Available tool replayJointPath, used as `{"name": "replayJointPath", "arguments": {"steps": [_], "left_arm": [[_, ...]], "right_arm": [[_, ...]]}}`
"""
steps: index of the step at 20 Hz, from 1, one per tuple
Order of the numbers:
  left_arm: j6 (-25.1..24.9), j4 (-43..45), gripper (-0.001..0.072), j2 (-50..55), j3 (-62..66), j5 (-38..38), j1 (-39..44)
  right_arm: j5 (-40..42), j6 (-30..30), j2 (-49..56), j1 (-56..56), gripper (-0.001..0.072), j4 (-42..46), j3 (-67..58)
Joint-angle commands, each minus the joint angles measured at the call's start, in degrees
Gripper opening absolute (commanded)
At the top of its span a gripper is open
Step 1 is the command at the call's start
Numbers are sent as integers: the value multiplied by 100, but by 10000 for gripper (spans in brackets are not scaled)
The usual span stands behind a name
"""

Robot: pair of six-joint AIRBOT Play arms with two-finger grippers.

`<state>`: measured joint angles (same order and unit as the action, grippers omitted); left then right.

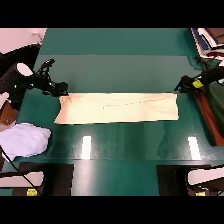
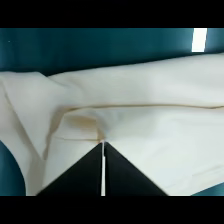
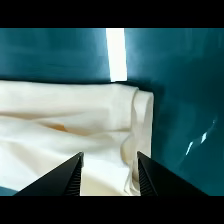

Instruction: Fold the shirts.

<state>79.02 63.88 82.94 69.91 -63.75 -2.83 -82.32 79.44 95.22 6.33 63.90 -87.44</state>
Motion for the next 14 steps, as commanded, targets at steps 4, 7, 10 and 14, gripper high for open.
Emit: {"name": "replayJointPath", "arguments": {"steps": [4,7,10,14], "left_arm": [[4,-586,21,9,166,-321,33],[7,-643,21,9,164,-234,352],[66,-645,21,9,164,57,933],[201,-763,21,15,164,483,1613]], "right_arm": [[-638,-363,-79,986,420,-468,369],[-321,-704,-247,1283,612,-1060,1392],[-131,-1047,-205,1255,612,-1478,2140],[415,-1165,-203,837,596,-1480,2544]]}}
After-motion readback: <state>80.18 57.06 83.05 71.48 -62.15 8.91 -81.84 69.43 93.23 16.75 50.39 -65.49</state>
